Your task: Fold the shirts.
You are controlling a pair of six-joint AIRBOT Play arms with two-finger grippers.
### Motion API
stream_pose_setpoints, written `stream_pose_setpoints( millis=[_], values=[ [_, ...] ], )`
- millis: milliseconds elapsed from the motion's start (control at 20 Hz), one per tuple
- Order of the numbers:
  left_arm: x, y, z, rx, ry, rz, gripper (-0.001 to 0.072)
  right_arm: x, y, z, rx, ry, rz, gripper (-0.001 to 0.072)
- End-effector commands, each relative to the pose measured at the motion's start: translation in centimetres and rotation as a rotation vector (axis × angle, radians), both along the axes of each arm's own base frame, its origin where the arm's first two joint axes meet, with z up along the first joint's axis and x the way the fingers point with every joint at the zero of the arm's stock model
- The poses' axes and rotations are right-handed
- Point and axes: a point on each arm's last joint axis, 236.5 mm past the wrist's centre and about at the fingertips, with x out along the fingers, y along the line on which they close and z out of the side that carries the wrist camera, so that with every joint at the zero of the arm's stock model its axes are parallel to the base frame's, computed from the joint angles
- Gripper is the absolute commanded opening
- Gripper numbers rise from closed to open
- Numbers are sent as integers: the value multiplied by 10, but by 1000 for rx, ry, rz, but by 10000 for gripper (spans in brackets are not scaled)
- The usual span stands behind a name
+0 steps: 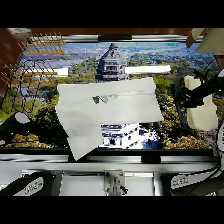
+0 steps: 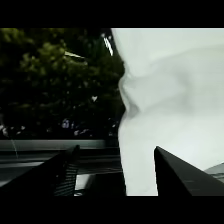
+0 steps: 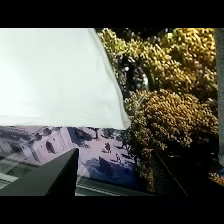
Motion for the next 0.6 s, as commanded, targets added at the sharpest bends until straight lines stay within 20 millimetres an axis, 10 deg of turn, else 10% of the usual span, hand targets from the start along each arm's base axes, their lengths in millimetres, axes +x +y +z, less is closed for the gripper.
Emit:
stream_pose_setpoints(
  millis=[0, 200, 400, 550],
  values=[
    [9, -14, -12, -27, -75, 38, 521, 7, 1, 2, 16, -29, -26, 576],
    [14, -34, -24, -50, -73, 16, 466, 6, 0, 1, 12, -25, -25, 576],
    [11, -38, -27, -58, -53, 16, 104, -12, 3, -19, 22, 47, -22, 632],
    [13, -37, -22, -60, -80, -3, 32, -36, 25, -51, 111, 144, -30, 632]
  ],
)
